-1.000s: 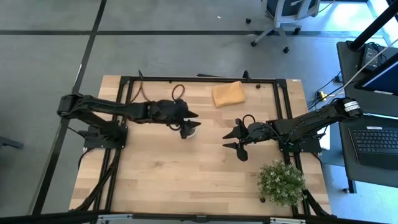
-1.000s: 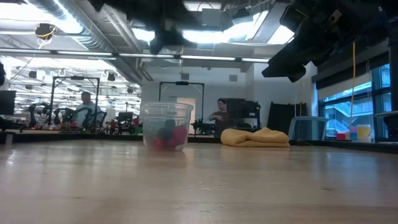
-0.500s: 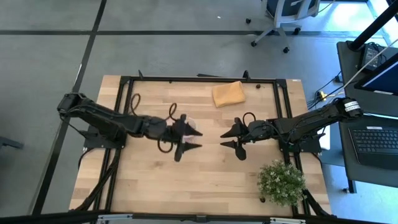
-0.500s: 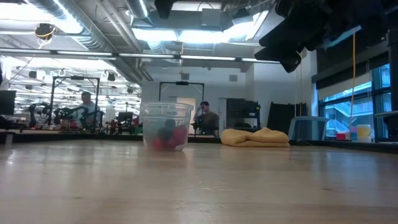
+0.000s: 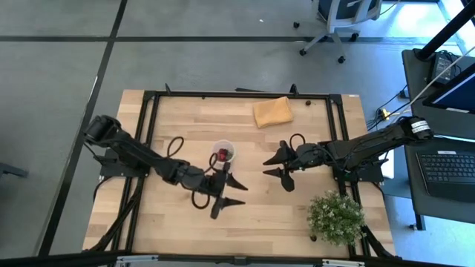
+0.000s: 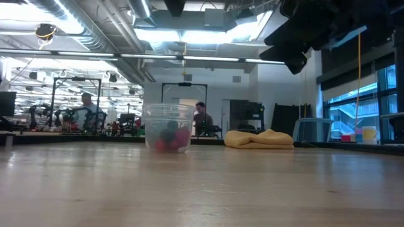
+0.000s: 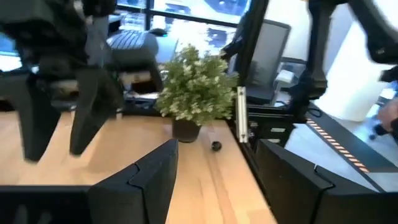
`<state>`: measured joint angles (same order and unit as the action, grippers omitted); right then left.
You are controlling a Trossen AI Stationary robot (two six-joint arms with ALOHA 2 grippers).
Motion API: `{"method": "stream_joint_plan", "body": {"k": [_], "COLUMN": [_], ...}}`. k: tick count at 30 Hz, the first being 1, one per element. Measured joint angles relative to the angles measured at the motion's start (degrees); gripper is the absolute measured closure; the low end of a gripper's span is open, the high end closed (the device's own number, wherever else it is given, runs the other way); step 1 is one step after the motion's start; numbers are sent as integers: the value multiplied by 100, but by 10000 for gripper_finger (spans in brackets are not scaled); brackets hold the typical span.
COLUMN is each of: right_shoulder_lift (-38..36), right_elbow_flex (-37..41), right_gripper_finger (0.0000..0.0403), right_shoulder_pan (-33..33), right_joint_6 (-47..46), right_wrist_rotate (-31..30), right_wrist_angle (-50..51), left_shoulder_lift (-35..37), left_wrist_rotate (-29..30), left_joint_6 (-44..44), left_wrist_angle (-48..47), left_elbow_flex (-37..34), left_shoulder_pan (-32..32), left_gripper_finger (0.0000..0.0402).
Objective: Pick and placing Produce into tupperware
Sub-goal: Put the top black cherry into the transparent container
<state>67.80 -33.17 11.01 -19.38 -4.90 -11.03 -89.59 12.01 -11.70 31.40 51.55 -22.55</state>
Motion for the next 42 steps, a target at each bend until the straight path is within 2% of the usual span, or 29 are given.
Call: {"method": "stream_joint_plan", "body": {"k": [2,4,9,12,17,22,27,31,34,42], "right_shoulder_lift": [-94,-260,-613,-603,-570,-574,-522,-323,-86,462], "right_elbow_flex": [-23,-182,-1262,-2084,-3023,-3374,-3330,-3205,-3202,-3200], "right_gripper_finger": [233,233,233,233,233,233,233,233,233,233], "right_shoulder_pan": [-76,-213,-601,-915,-1695,-2401,-3204,-3918,-4308,-4829], "right_joint_6": [-248,-460,-851,-1550,-2509,-2533,-2543,-2536,-2518,-1912], "right_wrist_rotate": [-133,-386,-1575,-2295,-2340,-2193,-1843,-1414,-1399,-1387], "right_wrist_angle": [159,816,3623,5214,6681,7041,6924,6754,6744,6743], "left_shoulder_lift": [-57,-82,-76,-71,18,430,795,1045,1154,1210], "left_wrist_rotate": [334,666,973,1002,910,365,-40,-271,-624,-1791], "left_joint_6": [-154,-284,-256,-387,-762,-937,-602,-236,-8,466], "left_wrist_angle": [0,3,57,53,-186,-1362,-2017,-2348,-2593,-2813], "left_elbow_flex": [-2,-3,-4,-4,-4,-6,-7,-7,-5,-7], "left_shoulder_pan": [-56,-92,-126,-38,340,1002,1613,2103,2483,3513], "left_gripper_finger": [189,189,189,189,189,189,189,189,189,189]}}
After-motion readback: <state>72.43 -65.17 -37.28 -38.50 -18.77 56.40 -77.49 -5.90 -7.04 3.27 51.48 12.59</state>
